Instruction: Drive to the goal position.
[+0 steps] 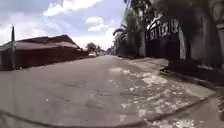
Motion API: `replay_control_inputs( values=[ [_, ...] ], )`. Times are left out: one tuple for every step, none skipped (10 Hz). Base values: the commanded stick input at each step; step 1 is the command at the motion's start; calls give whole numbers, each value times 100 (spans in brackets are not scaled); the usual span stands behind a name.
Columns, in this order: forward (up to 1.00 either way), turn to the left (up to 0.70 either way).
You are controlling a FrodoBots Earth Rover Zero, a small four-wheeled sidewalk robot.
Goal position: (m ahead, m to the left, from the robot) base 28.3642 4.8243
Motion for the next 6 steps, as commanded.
replay_control_inputs(
  values=[
    [100,0],
    [100,0],
    [100,0],
    [100,0],
    [100,0],
    [100,0]
  ],
)
